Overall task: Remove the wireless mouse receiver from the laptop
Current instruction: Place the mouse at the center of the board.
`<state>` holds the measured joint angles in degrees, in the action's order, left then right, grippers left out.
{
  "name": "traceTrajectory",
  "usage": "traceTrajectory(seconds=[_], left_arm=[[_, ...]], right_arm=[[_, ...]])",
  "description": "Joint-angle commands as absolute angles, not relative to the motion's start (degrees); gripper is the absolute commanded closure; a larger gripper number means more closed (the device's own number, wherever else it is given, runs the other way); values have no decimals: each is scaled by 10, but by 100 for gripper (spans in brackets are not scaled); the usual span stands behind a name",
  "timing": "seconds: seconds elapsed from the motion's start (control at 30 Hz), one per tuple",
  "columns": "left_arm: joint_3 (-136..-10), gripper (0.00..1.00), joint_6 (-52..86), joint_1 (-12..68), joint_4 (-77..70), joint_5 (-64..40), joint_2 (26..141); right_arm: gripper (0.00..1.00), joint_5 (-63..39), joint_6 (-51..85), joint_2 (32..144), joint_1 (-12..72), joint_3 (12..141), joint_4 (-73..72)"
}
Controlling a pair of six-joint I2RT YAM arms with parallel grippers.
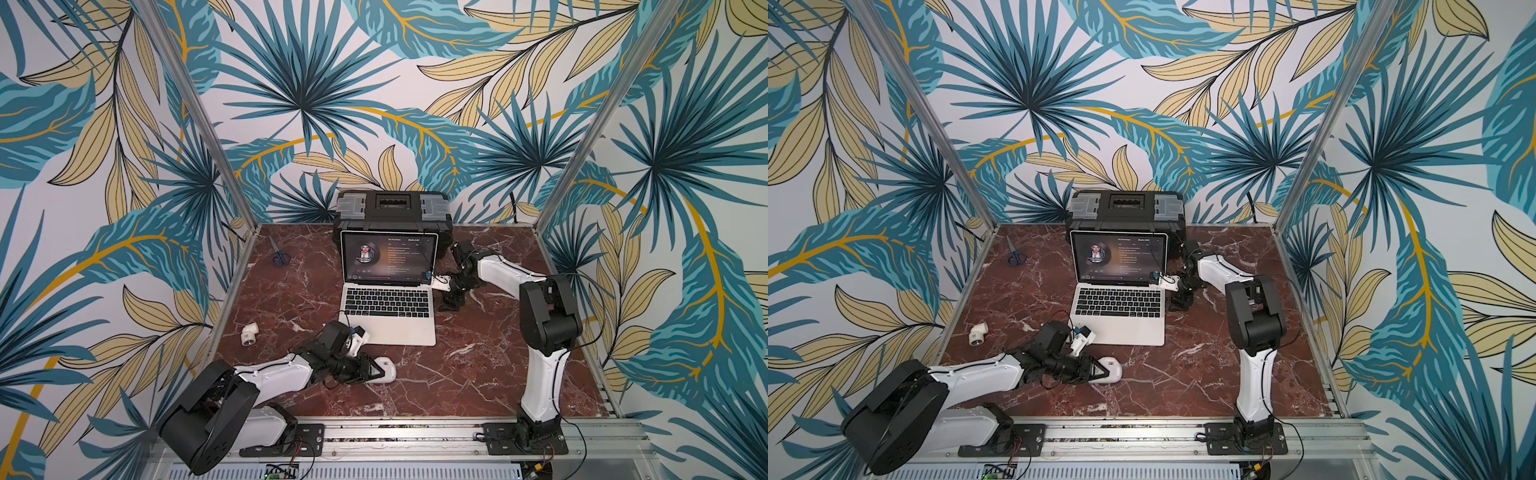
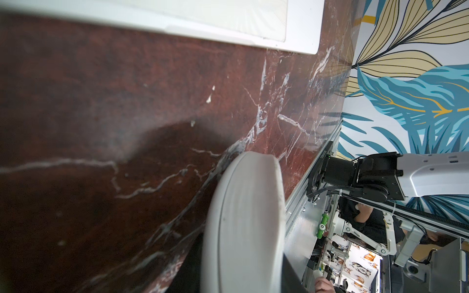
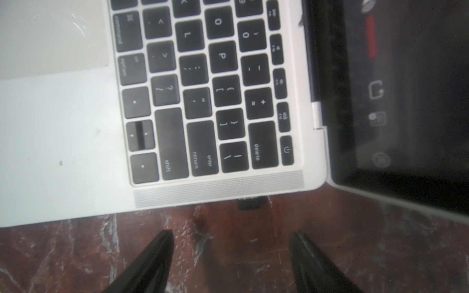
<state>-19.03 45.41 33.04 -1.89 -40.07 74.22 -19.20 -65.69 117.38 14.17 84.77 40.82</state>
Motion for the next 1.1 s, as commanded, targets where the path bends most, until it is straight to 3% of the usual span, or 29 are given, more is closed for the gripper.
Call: traceTrajectory(seconds=[0.0, 0.23, 0.37, 0.73, 1.07], left_arm=[[-188, 62, 447, 332, 23, -355, 746], [-186, 39, 448, 333, 62, -333, 705], [-195, 29, 439, 331, 103, -315, 674], [-247, 25, 399, 305, 194, -314, 636], [-286, 25, 347, 251, 226, -331, 643]], right_arm=[[23, -178, -671, 1198, 152, 861, 429], [23, -160, -676, 1220, 168, 881, 438], [28, -161, -679, 1233, 169, 902, 455], [36, -163, -695, 1244, 175, 924, 463], [58, -158, -703, 1266, 185, 950, 484]])
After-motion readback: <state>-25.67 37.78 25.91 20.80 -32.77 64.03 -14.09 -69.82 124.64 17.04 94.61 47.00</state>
